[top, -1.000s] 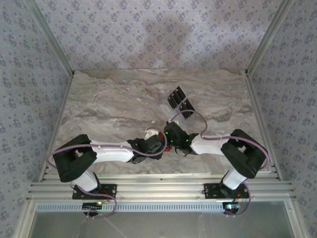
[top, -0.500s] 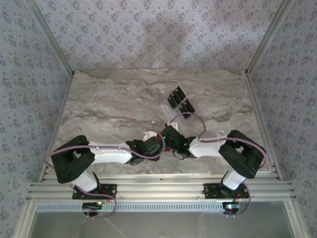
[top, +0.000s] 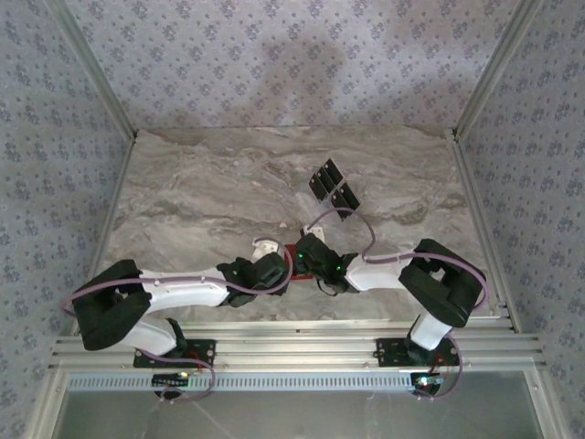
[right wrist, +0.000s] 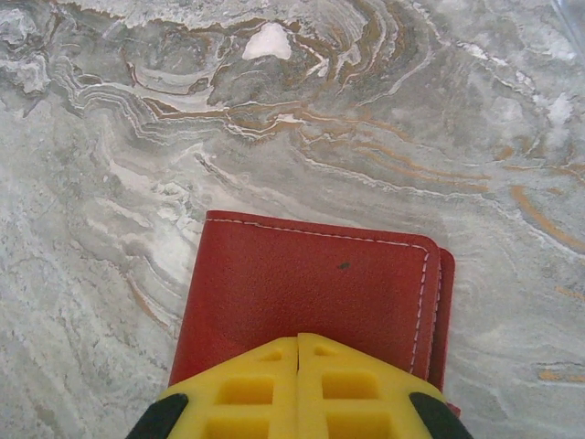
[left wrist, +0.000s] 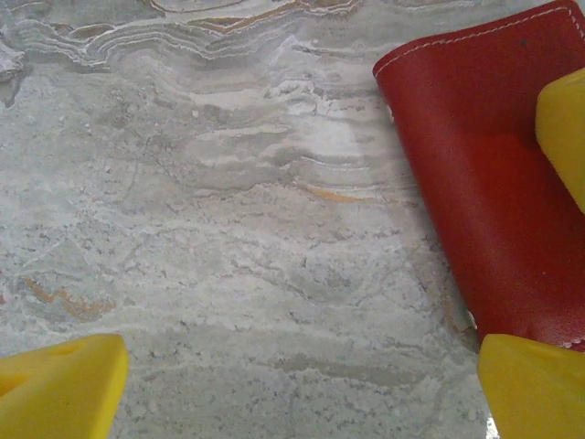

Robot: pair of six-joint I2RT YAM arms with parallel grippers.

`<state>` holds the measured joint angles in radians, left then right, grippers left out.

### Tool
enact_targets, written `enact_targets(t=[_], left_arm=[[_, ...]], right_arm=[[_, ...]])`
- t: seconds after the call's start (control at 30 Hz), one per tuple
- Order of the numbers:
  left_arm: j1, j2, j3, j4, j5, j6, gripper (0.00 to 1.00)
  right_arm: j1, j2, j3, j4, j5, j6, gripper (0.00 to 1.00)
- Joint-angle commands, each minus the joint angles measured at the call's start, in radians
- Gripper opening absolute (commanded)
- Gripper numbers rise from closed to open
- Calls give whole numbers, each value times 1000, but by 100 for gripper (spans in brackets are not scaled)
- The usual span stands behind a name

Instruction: Put the credit cards into the card holder

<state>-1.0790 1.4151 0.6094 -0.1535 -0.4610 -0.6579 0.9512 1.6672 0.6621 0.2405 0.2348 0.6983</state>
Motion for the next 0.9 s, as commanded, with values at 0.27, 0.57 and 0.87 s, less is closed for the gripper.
enact_targets(t=[0.27, 0.57, 0.87], left_arm=[[2, -6, -83, 206, 28, 16, 98], [2, 44, -120, 288, 68, 0, 99], [2, 86, -122, 313, 80, -20, 99]], right_arm=[[-13, 111, -144, -271, -213, -21, 0], [-8, 35, -185, -238, -198, -45, 0], [56, 27, -182, -297, -75, -39, 0]])
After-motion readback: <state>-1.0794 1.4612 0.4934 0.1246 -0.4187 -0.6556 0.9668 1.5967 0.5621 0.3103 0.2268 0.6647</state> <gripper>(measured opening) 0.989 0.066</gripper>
